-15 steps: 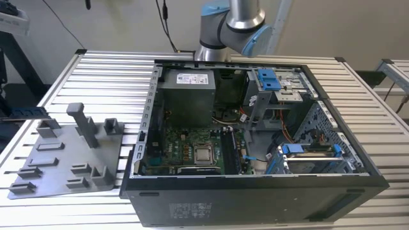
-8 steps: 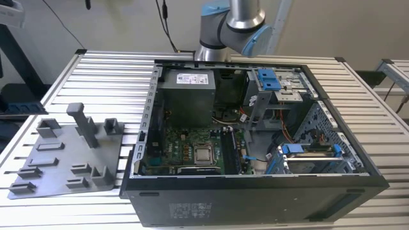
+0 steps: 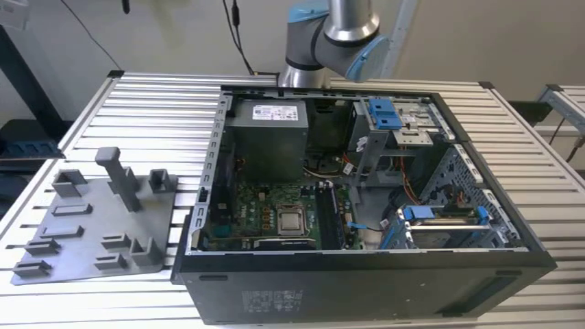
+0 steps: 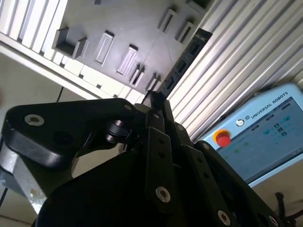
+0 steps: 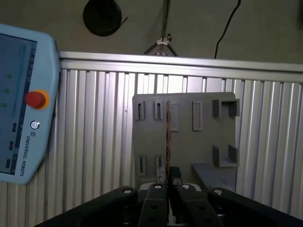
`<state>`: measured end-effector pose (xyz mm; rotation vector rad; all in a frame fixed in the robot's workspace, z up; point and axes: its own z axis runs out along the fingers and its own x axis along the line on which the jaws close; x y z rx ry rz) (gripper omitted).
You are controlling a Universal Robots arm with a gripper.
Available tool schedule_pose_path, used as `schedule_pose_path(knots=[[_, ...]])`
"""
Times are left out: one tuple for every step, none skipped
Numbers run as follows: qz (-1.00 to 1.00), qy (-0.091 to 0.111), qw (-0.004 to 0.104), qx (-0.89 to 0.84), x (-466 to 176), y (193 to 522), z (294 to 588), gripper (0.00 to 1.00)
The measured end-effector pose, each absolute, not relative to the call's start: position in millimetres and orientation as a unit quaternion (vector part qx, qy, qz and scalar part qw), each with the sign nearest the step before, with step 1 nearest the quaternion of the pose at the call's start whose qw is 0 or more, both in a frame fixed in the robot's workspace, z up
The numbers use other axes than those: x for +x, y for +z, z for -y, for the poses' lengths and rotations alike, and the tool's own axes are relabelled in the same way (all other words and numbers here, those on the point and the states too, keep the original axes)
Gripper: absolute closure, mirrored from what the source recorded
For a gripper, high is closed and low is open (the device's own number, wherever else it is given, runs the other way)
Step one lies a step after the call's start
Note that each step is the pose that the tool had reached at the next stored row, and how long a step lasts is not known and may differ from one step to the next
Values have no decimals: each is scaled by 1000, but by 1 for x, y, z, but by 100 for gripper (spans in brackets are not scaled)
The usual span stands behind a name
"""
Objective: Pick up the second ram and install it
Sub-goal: 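Pick up the second ram and move it above second insertion slot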
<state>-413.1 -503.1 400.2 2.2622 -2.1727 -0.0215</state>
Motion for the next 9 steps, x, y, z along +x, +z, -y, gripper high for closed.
schedule_pose_path(knots=[[693, -7, 2, 721, -413, 400, 503, 86], [693, -7, 2, 721, -413, 400, 503, 86], [693, -7, 2, 721, -413, 400, 503, 86], [693, -7, 2, 721, -413, 400, 503, 86], [693, -7, 2, 721, -413, 400, 503, 86], [693, -7, 2, 721, -413, 400, 503, 86], [693, -7, 2, 721, -413, 400, 503, 86], [693, -7, 2, 721, -413, 401, 503, 86], [693, -7, 2, 720, -413, 402, 503, 86]])
